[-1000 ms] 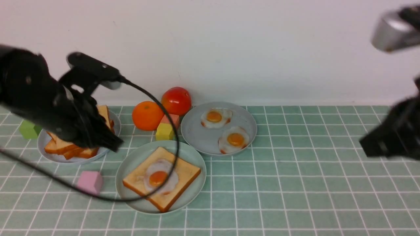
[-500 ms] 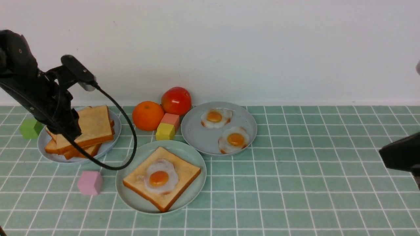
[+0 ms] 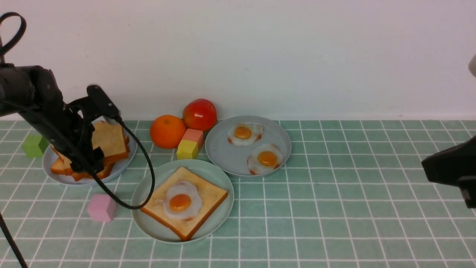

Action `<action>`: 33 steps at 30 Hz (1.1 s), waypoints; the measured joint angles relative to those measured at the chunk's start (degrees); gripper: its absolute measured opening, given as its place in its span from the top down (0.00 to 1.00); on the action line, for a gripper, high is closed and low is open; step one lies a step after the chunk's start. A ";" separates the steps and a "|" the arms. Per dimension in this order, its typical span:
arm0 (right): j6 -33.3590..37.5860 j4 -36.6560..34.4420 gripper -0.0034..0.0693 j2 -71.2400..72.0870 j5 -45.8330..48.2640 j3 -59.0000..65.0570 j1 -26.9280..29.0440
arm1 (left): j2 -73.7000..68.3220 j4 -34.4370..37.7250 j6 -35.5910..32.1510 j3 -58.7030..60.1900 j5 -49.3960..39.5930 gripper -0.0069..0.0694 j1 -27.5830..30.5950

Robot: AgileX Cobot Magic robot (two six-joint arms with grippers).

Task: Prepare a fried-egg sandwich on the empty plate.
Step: Use the left arm to grab a slice of bread, then use the left arm to place a slice of bread on the fried egg in the middle

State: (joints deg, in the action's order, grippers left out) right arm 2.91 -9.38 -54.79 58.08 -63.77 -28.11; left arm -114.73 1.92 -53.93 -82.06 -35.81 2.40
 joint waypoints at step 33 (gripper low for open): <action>0.14 -0.47 0.88 0.19 4.87 0.00 0.00 | 17.41 -4.50 29.87 2.80 -9.13 0.77 -15.66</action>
State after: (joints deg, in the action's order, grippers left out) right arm 3.05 -9.85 -54.60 62.95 -63.77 -28.11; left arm -97.33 -2.59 -24.05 -79.26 -44.94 -13.26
